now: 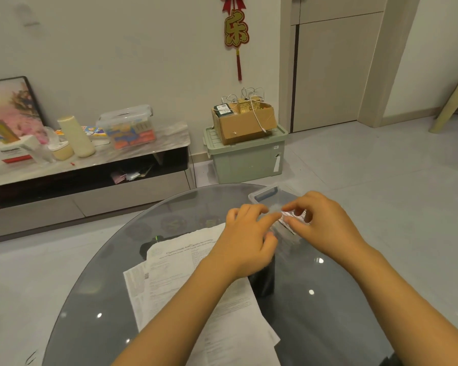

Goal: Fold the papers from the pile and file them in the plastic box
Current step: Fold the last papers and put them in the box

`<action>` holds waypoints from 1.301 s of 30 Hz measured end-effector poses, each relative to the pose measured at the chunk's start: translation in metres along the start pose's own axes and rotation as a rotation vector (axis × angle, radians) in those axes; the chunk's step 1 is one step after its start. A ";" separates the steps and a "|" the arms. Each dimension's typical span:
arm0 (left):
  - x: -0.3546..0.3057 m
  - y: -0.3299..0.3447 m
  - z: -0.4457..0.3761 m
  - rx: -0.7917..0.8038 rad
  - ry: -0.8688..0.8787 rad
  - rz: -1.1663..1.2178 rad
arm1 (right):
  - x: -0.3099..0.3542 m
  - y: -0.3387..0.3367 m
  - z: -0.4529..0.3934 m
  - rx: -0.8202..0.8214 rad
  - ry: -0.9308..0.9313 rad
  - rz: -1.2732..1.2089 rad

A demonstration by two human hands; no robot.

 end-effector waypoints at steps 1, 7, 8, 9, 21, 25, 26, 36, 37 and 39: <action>0.004 -0.004 0.015 0.009 -0.020 -0.002 | 0.011 0.006 0.006 0.024 -0.040 -0.018; 0.024 -0.008 0.094 0.157 -0.209 0.012 | 0.054 0.052 0.045 0.253 -0.206 0.000; 0.025 -0.007 0.105 0.180 -0.220 0.001 | 0.057 0.059 0.051 0.293 -0.225 0.011; 0.028 -0.004 0.117 0.206 -0.230 -0.011 | 0.059 0.067 0.057 0.329 -0.243 0.021; 0.049 0.046 0.196 0.566 -0.221 0.025 | 0.058 0.124 0.105 0.742 -0.320 0.116; 0.047 0.049 0.191 0.590 -0.197 0.000 | 0.054 0.131 0.112 0.824 -0.347 0.159; 0.047 0.049 0.190 0.593 -0.197 -0.003 | 0.052 0.132 0.115 0.851 -0.338 0.157; 0.041 0.052 0.190 0.639 -0.166 -0.007 | 0.054 0.140 0.129 0.968 -0.334 0.111; 0.040 0.052 0.191 0.637 -0.163 -0.003 | 0.056 0.141 0.129 0.964 -0.343 0.100; 0.040 0.052 0.191 0.634 -0.161 -0.009 | 0.059 0.142 0.130 0.962 -0.362 0.087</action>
Point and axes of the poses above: each hand's wrist, its own z-axis away from the middle knuckle, its own y-axis out of the palm, x = y × z, the point moved 8 cm from there along -z, towards the middle knuckle, and after that the axes turned 10 degrees about -z, right-handed, at the moved point
